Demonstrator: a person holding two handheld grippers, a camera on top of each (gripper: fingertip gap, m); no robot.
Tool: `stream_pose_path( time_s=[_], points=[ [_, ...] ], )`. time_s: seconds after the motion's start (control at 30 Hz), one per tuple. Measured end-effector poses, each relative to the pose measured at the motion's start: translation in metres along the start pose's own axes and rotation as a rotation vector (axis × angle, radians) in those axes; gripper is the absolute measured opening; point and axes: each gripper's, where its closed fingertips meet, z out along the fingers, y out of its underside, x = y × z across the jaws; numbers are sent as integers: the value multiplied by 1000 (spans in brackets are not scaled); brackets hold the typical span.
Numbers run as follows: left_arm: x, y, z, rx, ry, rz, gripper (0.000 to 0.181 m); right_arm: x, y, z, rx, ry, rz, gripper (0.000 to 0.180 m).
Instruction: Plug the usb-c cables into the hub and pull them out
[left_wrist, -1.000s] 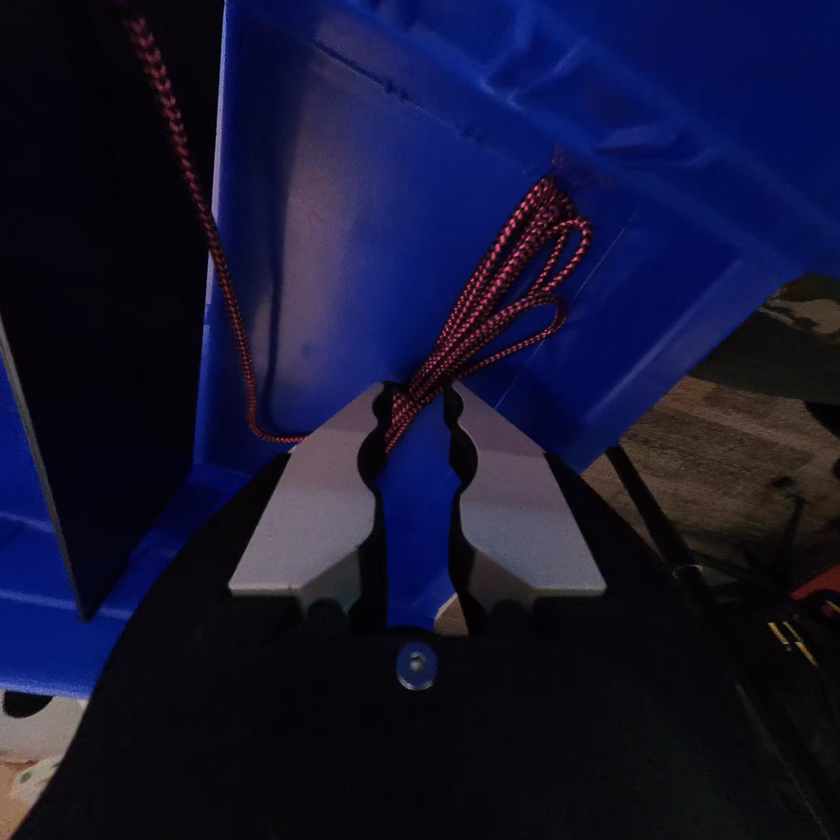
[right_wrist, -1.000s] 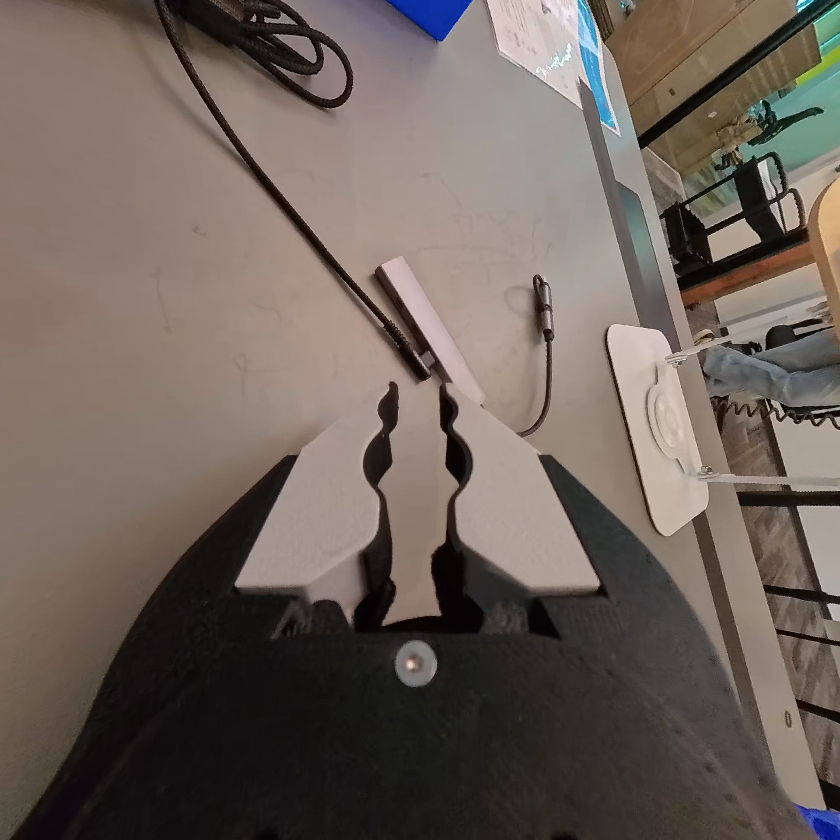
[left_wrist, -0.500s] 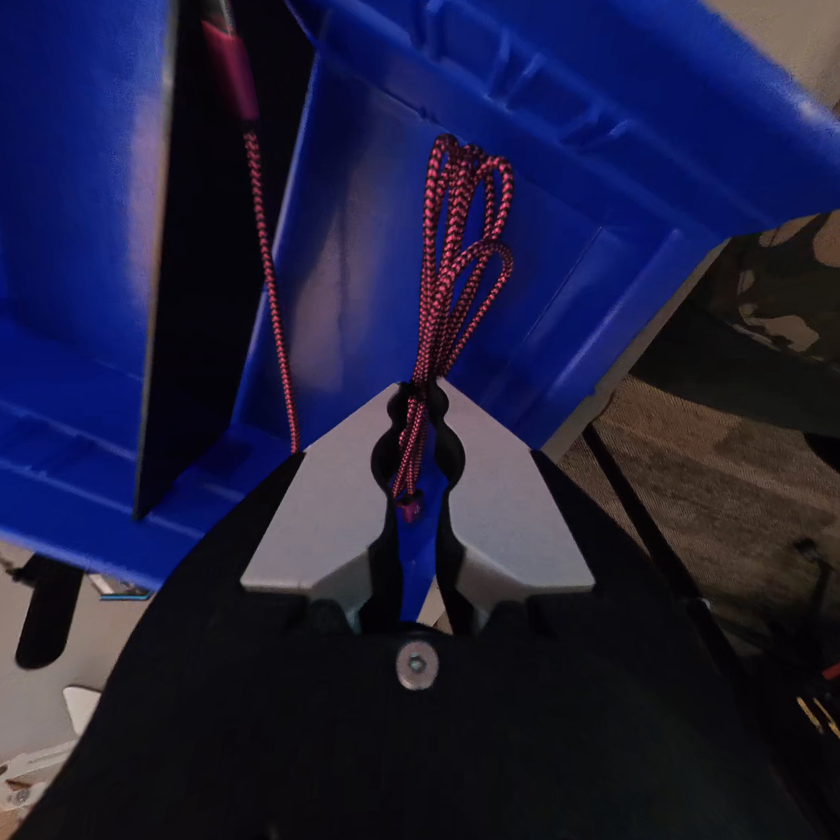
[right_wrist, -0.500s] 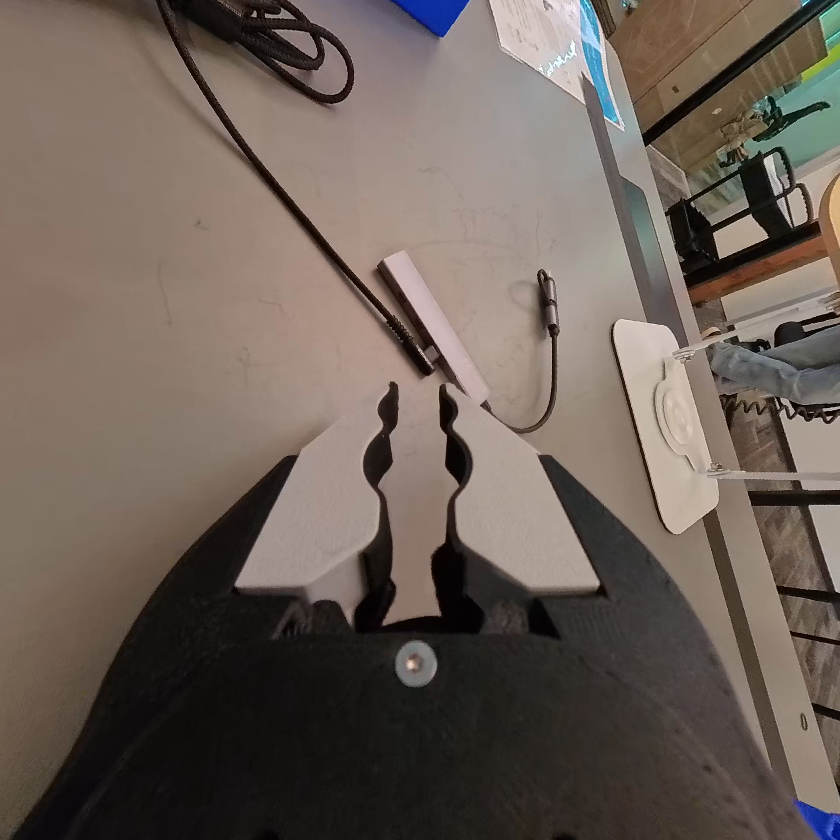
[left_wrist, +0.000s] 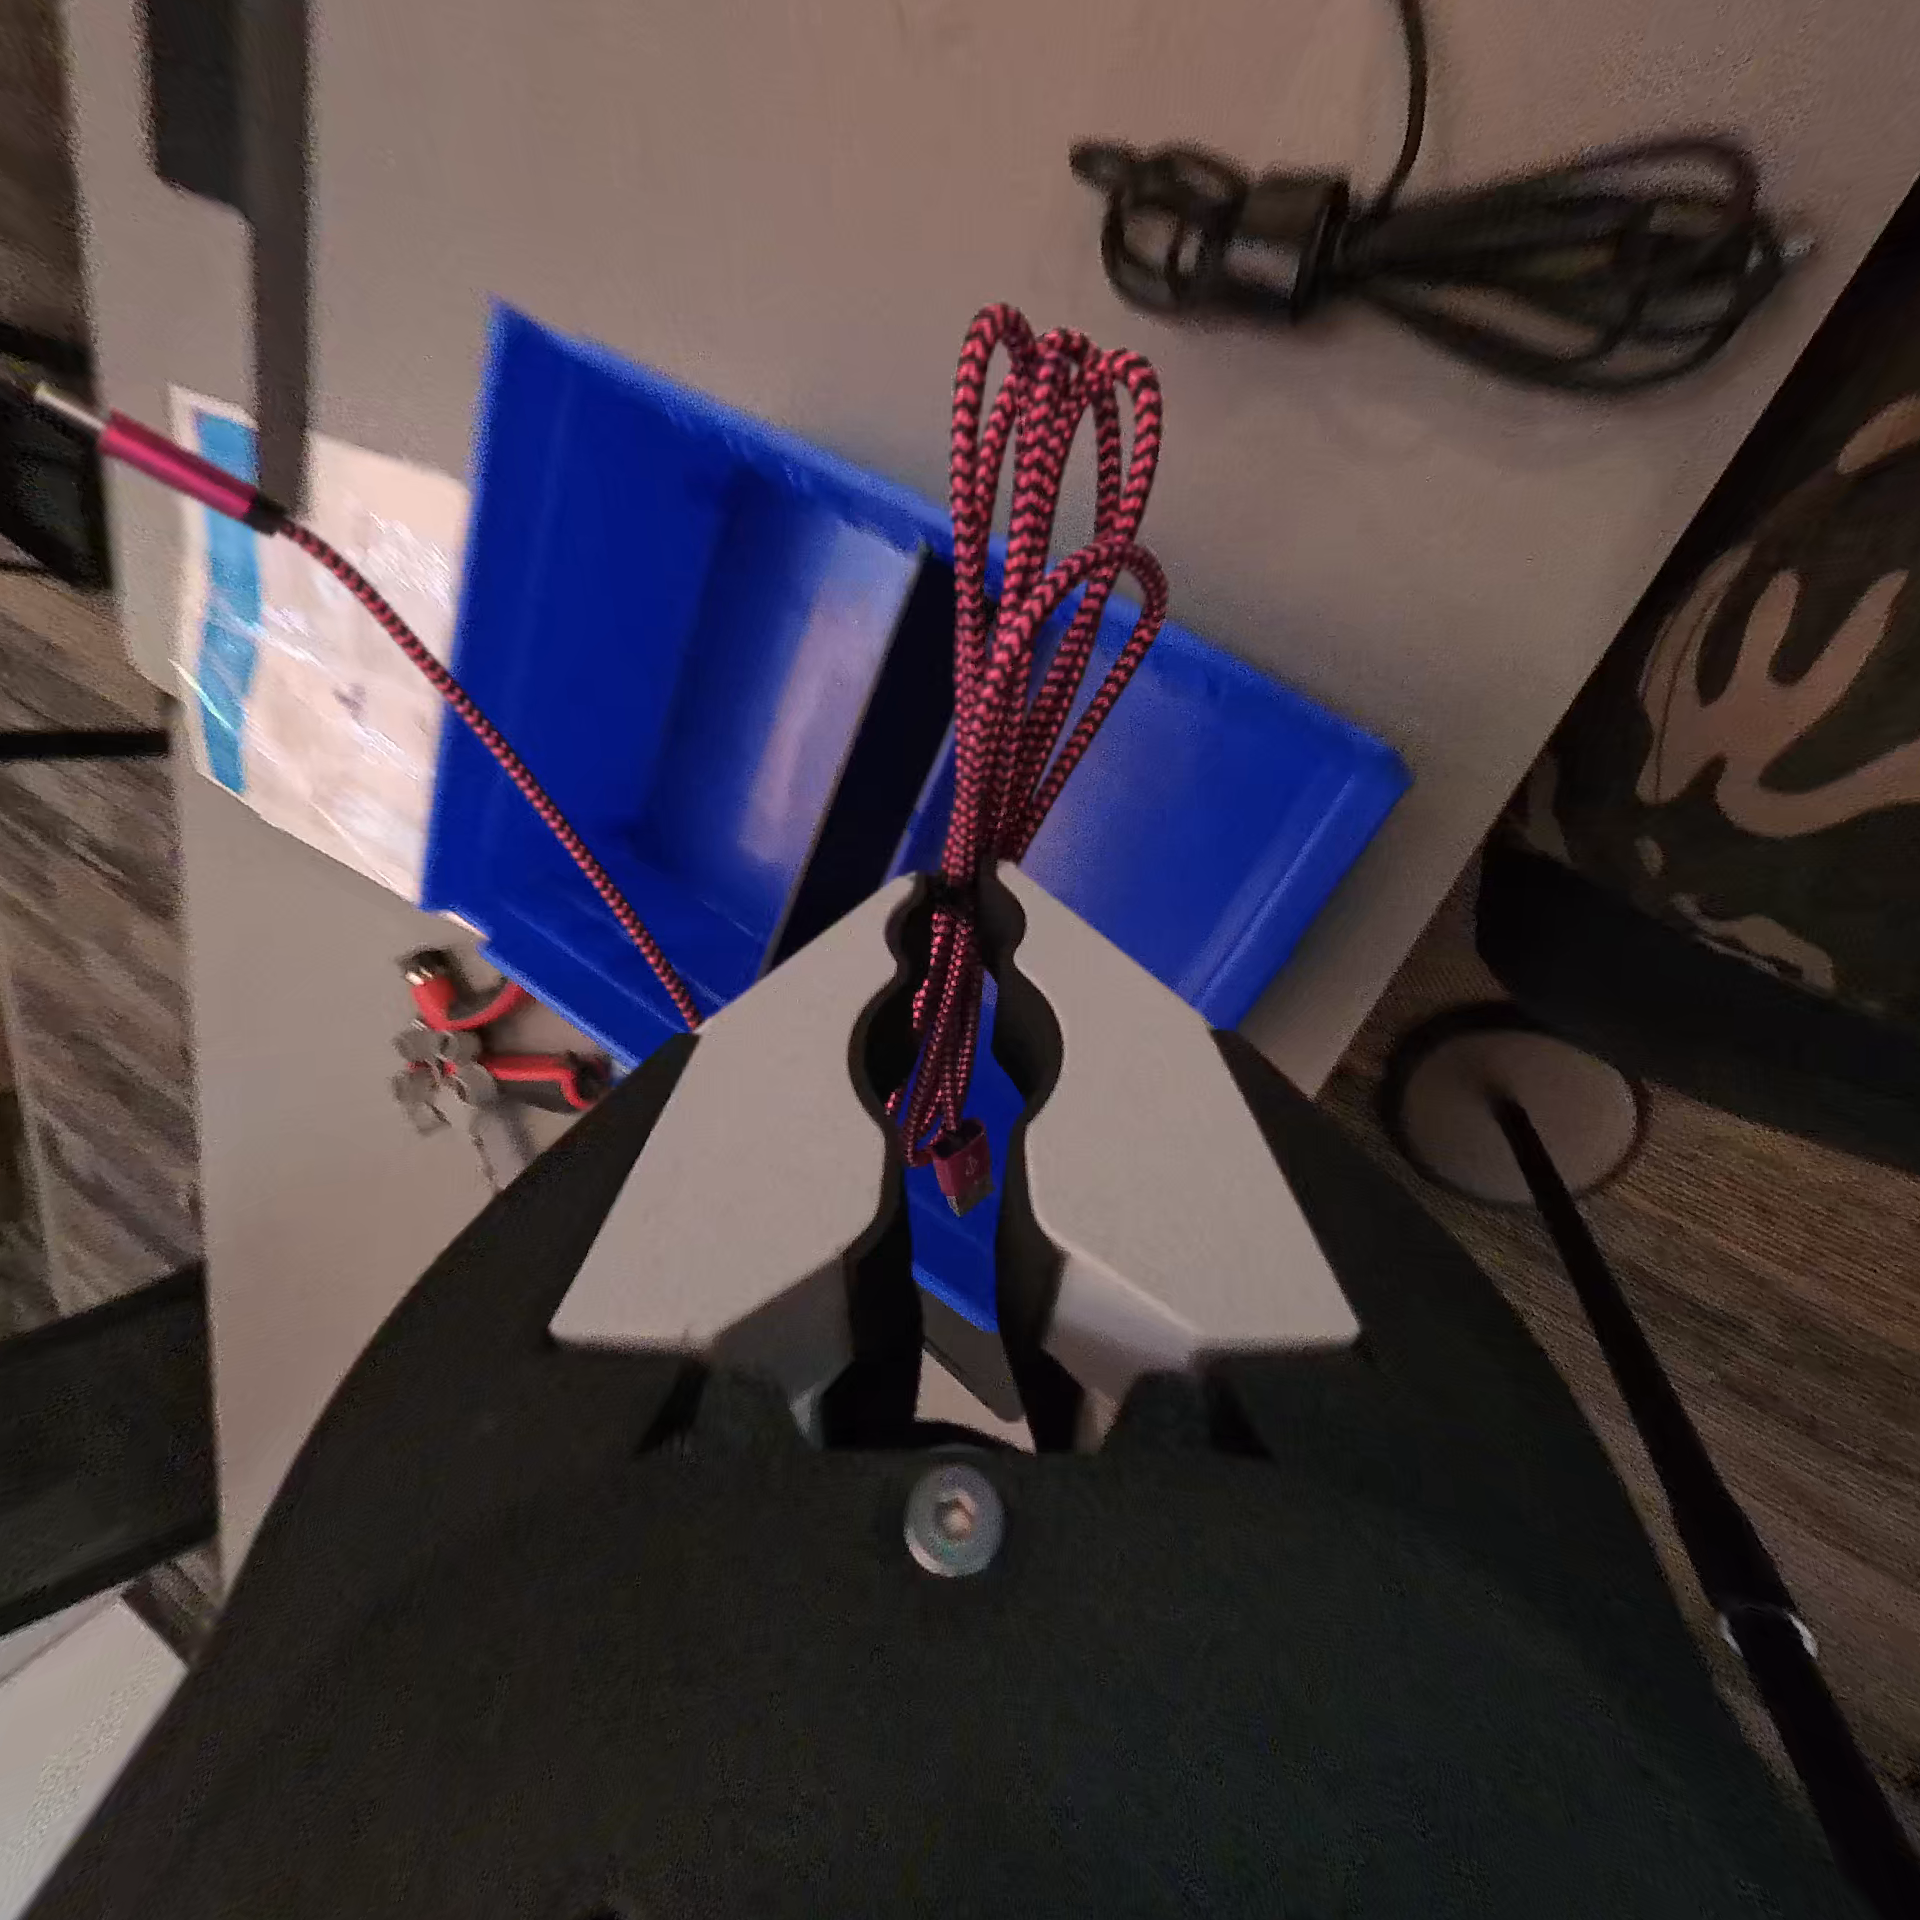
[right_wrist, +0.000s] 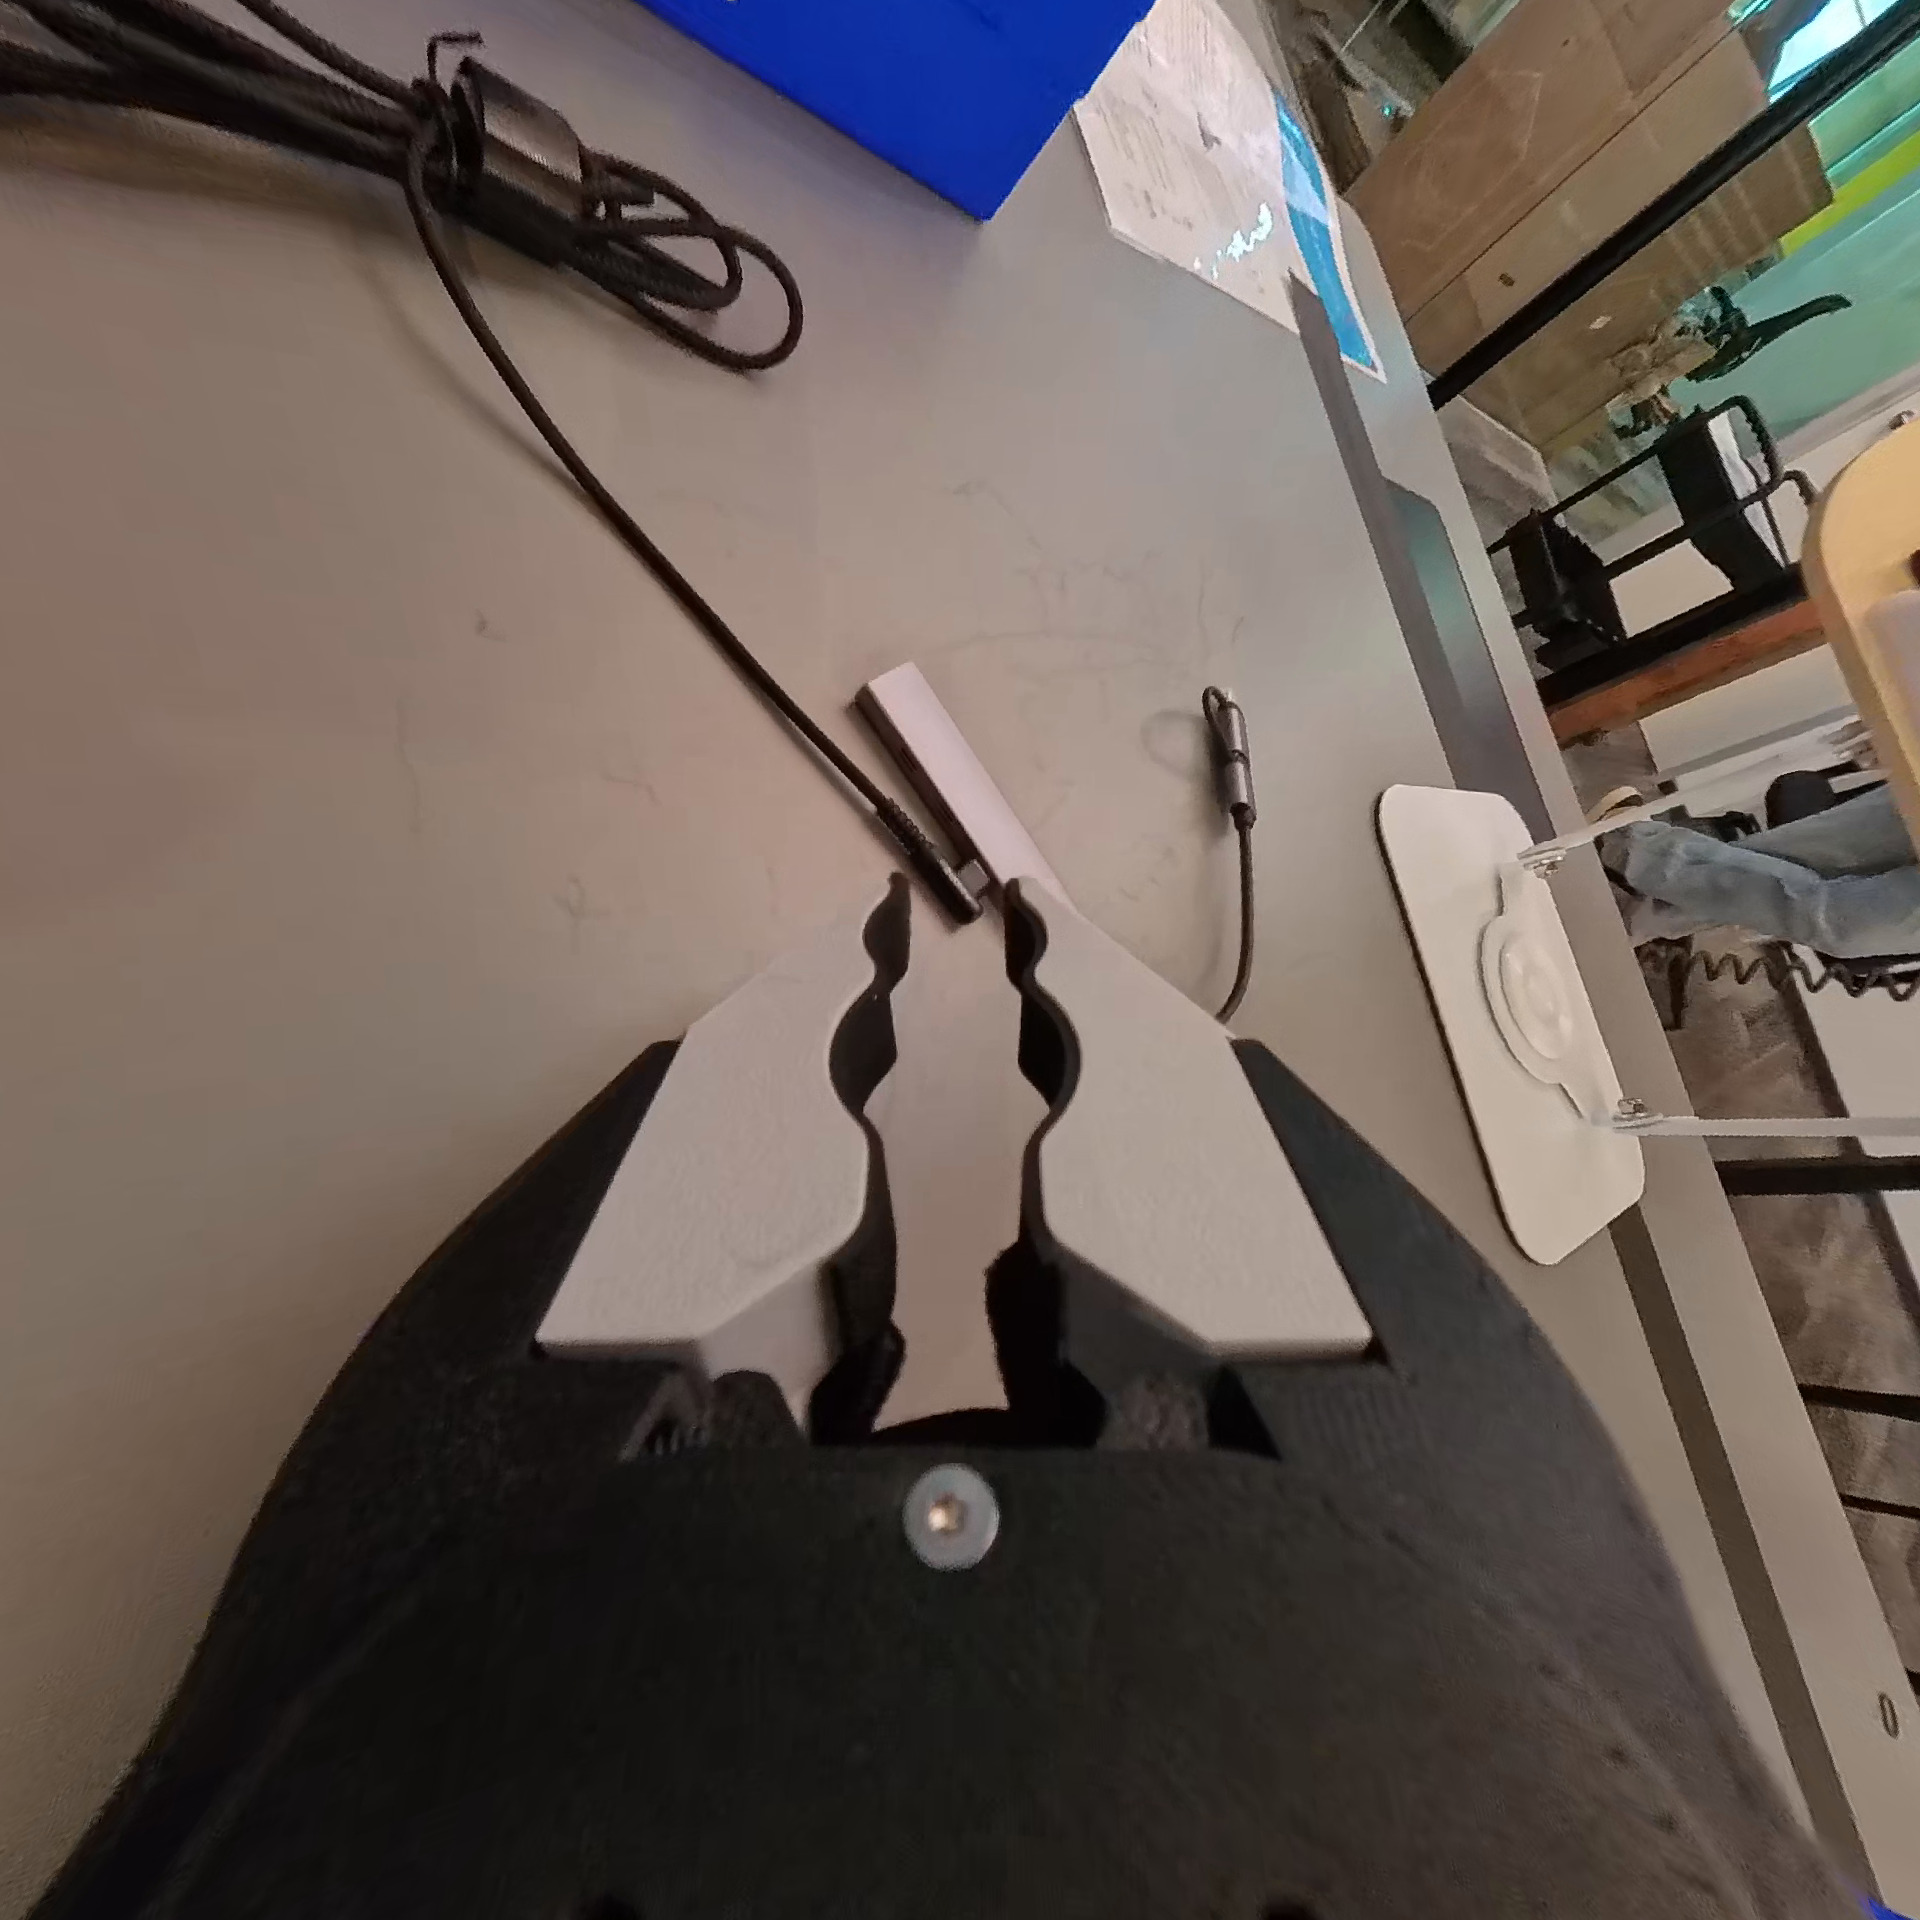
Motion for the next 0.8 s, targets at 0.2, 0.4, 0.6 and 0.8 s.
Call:
stream_pose_path(
  time_s=[0.2,0.4,0.6,0.8],
  points=[
    [1,-110,-24,207,-61,132,6,10,-22,-16,89,15,81,15],
    [36,-220,2,346,-167,376,5,30,-48,-39,298,-20,351,21],
    [75,-279,41,405,-289,574,5,55,-76,-71,669,-222,736,26],
    [102,-303,55,480,-302,664,5,53,-87,-62,757,-367,814,50]
  ],
)
